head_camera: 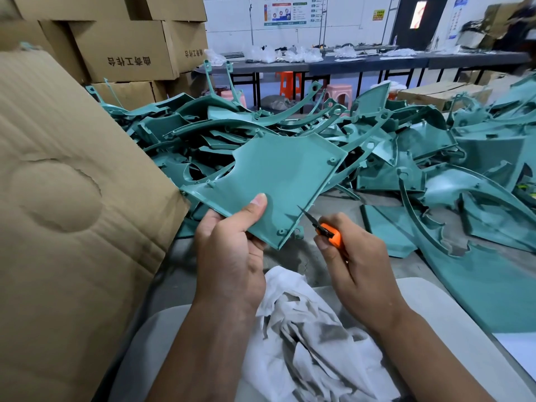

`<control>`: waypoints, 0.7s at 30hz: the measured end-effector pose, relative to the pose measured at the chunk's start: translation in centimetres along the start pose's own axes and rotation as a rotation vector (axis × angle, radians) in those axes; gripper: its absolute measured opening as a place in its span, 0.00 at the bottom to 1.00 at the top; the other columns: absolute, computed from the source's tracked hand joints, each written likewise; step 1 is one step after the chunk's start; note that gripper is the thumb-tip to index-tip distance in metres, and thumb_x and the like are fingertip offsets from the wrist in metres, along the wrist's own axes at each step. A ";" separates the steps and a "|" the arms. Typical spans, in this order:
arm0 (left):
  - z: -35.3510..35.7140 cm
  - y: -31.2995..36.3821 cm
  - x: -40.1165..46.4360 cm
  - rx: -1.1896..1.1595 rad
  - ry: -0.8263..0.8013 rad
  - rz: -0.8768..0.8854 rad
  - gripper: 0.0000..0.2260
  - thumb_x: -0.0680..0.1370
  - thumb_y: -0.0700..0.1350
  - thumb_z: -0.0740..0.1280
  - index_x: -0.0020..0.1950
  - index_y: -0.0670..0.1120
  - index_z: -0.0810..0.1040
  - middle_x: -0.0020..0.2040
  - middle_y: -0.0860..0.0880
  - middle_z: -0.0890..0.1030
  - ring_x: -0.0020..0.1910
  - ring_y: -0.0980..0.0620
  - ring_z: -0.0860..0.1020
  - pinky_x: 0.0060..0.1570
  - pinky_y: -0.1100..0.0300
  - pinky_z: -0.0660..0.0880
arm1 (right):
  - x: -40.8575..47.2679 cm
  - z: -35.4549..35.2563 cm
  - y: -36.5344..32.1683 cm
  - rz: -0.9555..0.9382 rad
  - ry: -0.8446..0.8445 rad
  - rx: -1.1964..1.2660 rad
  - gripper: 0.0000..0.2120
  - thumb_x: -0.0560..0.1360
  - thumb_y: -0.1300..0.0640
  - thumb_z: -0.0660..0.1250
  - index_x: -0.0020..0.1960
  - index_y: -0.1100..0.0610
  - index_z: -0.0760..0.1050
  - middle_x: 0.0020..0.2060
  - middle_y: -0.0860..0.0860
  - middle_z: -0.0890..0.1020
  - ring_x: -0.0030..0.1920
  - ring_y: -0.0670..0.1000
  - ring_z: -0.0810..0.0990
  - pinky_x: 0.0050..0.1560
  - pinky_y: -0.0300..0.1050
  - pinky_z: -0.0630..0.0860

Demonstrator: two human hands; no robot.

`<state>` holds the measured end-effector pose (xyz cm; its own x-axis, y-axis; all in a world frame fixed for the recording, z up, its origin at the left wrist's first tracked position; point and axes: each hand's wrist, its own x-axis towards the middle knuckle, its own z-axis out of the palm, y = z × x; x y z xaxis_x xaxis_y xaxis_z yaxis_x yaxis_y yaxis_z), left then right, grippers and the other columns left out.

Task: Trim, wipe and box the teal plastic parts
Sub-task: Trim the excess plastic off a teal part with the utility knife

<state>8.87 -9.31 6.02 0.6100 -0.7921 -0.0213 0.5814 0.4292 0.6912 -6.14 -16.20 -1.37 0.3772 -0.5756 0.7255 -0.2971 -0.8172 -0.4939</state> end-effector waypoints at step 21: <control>-0.4 -2.9 0.0 0.029 -0.211 -0.031 0.19 0.71 0.32 0.72 0.62 0.40 0.79 0.56 0.40 0.86 0.55 0.40 0.85 0.53 0.46 0.82 | 0.3 -0.5 -1.1 0.303 0.331 0.606 0.17 0.81 0.38 0.67 0.45 0.51 0.74 0.33 0.52 0.75 0.31 0.54 0.71 0.31 0.50 0.70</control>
<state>7.40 -10.39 3.77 0.4642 -0.8792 0.1070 0.5803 0.3932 0.7132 -6.11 -15.46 -0.32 0.0441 -0.8170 0.5749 0.2249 -0.5526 -0.8025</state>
